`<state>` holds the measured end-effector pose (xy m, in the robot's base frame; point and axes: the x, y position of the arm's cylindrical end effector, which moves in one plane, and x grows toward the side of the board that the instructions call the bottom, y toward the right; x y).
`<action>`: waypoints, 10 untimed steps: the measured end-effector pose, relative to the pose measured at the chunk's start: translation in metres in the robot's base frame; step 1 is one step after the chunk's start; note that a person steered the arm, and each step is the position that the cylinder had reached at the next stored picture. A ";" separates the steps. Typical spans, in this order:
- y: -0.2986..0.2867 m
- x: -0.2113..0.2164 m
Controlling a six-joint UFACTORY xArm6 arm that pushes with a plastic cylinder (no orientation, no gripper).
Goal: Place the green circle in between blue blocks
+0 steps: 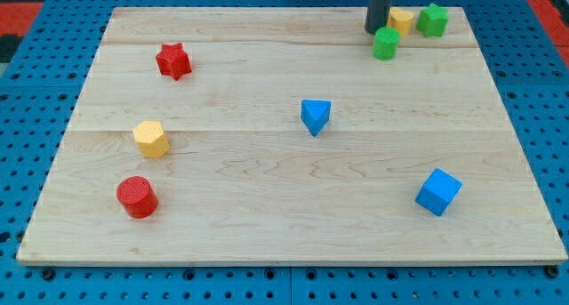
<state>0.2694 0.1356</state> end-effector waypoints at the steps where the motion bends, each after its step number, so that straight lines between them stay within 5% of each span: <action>1: 0.024 0.038; 3: 0.058 0.068; 6: 0.028 0.202; 8: 0.092 0.226; 10: -0.008 0.225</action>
